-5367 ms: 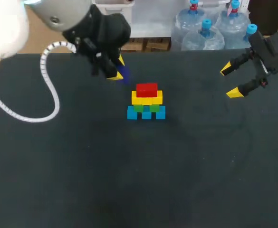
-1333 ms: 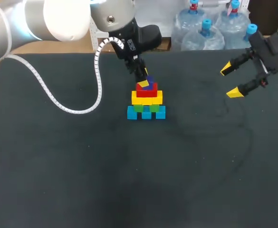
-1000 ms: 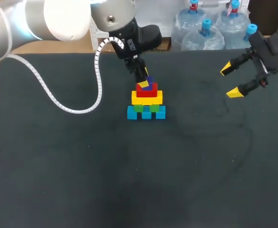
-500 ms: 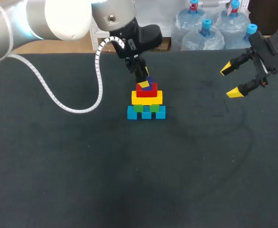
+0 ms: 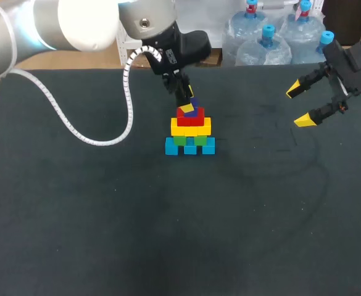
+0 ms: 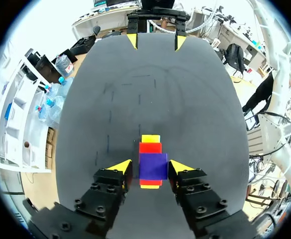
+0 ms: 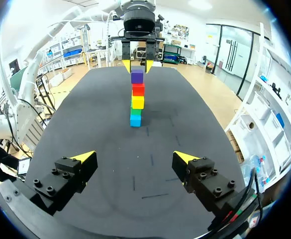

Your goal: Place the blue cubes, place green cubes on the blue cubes, place the yellow cubes on the green cubes, then place the red cubes on the yellow cubes, and place purple cube on the red cubes.

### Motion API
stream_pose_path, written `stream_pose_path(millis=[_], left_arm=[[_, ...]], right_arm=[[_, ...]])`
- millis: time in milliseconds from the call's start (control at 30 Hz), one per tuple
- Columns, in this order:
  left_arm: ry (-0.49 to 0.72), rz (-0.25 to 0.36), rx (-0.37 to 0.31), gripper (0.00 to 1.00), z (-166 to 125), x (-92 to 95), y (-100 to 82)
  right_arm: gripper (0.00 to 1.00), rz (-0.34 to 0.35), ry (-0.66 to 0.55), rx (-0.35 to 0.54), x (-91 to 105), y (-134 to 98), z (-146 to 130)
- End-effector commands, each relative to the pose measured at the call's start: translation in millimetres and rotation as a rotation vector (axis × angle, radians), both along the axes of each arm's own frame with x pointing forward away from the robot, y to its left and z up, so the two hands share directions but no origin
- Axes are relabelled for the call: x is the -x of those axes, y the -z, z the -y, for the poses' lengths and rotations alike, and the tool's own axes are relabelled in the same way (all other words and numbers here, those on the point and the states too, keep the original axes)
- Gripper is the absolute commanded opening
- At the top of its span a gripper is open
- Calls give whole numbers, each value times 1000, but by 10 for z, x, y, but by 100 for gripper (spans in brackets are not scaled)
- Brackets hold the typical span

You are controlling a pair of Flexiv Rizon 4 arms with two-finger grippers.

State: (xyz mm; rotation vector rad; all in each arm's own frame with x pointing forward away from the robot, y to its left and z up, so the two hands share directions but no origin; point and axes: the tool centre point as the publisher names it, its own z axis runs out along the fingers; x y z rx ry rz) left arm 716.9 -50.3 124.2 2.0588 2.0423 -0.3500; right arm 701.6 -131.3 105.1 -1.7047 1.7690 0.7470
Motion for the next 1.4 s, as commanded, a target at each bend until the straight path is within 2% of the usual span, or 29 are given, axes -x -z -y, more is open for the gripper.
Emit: stream_pose_path(millis=[33,67,267,467,633,833,1267,1400], left_arm=[[19,17,22,95,-4,45,-121],[24,18,27,100,0,60,-158],[52,77,116,100,-17,117,-512],[39,180,279,100,-203,187,-925],[13,237,375,100,-416,243,-1122],[-14,276,357,100,-636,318,-1195],[-228,271,267,100,-1234,654,-979],[-252,261,242,100,-1302,688,-958]], right_arm=[[100,1,0,-1,-1,2,-1],[100,1,0,-1,-1,2,-1],[100,1,0,-1,-1,2,-1],[100,1,0,-1,-1,2,-1],[100,1,0,-1,-1,2,-1],[100,1,0,-1,-1,2,-1],[100,1,0,-1,-1,2,-1],[100,1,0,-1,-1,2,-1]])
